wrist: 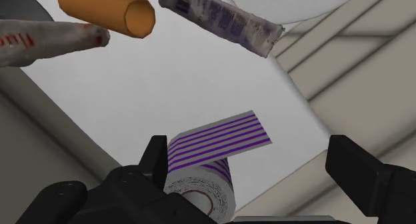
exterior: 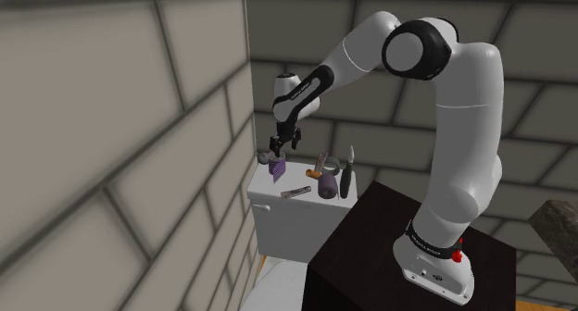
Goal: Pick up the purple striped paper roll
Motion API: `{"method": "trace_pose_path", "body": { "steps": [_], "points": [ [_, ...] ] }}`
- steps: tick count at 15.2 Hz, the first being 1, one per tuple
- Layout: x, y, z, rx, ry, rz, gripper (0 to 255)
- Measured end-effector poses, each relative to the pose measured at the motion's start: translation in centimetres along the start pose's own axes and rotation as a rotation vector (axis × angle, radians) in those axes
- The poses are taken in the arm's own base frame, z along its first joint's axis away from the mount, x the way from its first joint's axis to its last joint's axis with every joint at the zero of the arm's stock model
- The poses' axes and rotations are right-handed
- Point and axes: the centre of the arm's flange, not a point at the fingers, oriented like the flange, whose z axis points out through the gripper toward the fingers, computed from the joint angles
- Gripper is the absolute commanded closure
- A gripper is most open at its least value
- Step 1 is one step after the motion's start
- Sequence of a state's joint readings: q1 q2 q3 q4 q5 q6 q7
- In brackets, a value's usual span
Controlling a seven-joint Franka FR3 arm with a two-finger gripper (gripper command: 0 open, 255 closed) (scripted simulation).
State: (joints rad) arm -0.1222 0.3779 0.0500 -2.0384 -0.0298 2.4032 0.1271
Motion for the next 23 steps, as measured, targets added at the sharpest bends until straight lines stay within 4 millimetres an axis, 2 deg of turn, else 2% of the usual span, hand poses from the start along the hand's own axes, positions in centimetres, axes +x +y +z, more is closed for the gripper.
{"method": "trace_pose_path", "body": {
  "steps": [8, 12, 17, 18, 23],
  "points": [
    [7.2, 2.3, 7.4, -0.014, 0.001, 0.090, 0],
    [8.1, 2.8, 10.0, -0.016, 0.001, 0.106, 0],
    [8.2, 2.8, 12.5, -0.017, 0.001, 0.107, 0],
    [8.2, 2.8, 12.7, -0.017, 0.001, 0.107, 255],
    [8.3, 2.8, 12.6, -0.016, 0.003, 0.107, 255]
  ]
}}
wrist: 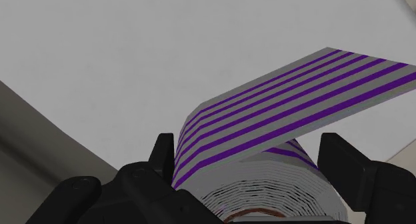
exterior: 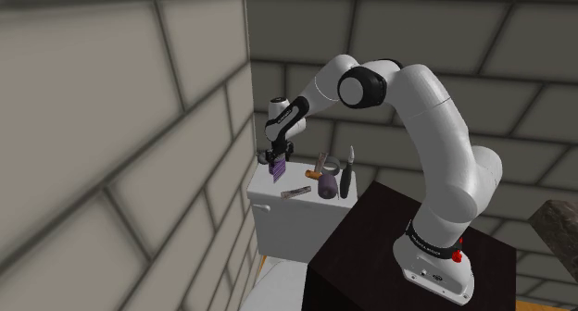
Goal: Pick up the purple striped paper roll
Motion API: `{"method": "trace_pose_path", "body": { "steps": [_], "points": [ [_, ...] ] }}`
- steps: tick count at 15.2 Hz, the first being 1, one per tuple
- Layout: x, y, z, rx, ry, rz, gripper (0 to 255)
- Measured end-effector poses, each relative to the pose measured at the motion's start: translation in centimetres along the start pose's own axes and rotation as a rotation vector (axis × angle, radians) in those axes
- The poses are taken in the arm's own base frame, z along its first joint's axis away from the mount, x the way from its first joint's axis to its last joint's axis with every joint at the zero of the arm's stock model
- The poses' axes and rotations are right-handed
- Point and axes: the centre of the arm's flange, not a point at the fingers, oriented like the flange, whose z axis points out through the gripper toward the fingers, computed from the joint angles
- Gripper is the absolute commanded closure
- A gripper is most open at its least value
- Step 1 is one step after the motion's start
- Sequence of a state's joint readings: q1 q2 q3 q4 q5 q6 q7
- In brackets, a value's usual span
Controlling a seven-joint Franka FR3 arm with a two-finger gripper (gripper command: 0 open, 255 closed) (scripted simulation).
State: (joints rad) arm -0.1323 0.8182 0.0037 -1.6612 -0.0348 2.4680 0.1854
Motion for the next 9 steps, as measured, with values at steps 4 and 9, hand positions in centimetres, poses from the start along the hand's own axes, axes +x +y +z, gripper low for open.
{"method": "trace_pose_path", "body": {
  "steps": [4, 9],
  "points": [
    [0.0, 0.0, 0.0, 0.000, 0.000, 0.000, 255],
    [0.0, 0.0, -1.3, 0.000, -0.002, 0.000, 255]
  ]
}}
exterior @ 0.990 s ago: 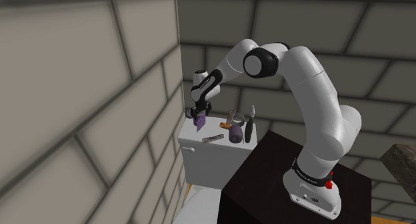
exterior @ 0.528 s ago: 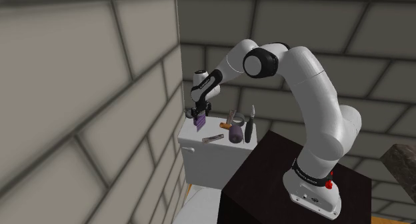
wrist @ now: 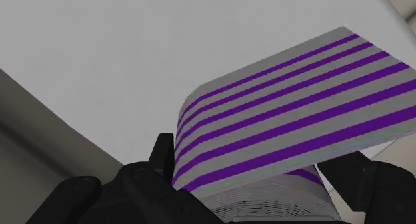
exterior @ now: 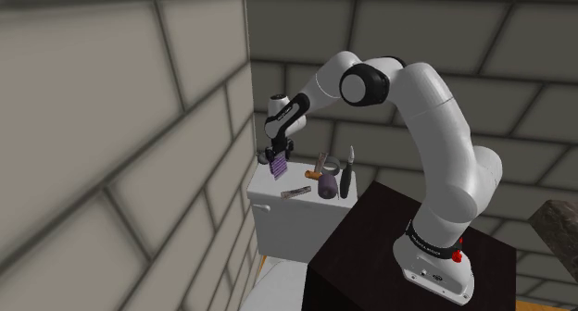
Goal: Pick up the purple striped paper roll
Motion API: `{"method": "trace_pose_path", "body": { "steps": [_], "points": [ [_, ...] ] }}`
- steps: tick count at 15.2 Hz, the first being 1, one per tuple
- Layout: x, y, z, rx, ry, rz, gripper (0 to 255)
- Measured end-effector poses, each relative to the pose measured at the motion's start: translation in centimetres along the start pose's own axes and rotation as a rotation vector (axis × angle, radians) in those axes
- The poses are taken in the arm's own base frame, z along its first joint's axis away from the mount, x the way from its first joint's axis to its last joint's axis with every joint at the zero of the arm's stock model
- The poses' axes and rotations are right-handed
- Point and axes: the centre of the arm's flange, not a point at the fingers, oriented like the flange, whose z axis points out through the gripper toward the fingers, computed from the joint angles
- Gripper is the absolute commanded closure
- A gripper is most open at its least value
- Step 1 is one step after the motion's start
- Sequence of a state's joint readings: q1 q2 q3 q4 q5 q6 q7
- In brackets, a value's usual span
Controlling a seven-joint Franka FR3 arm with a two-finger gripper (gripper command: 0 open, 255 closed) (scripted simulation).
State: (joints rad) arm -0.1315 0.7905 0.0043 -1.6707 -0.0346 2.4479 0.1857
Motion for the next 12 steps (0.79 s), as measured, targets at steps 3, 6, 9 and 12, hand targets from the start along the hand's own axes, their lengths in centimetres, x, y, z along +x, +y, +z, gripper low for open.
{"method": "trace_pose_path", "body": {
  "steps": [3, 6, 9, 12],
  "points": [
    [0.1, 0.1, -1.6, 0.000, 0.000, 0.000, 255],
    [0.1, 0.1, -3.2, 0.000, 0.000, 0.000, 255],
    [0.2, 0.2, -4.7, 0.000, 0.000, 0.000, 255],
    [0.0, 0.1, -6.0, 0.000, 0.000, 0.000, 255]
  ]
}}
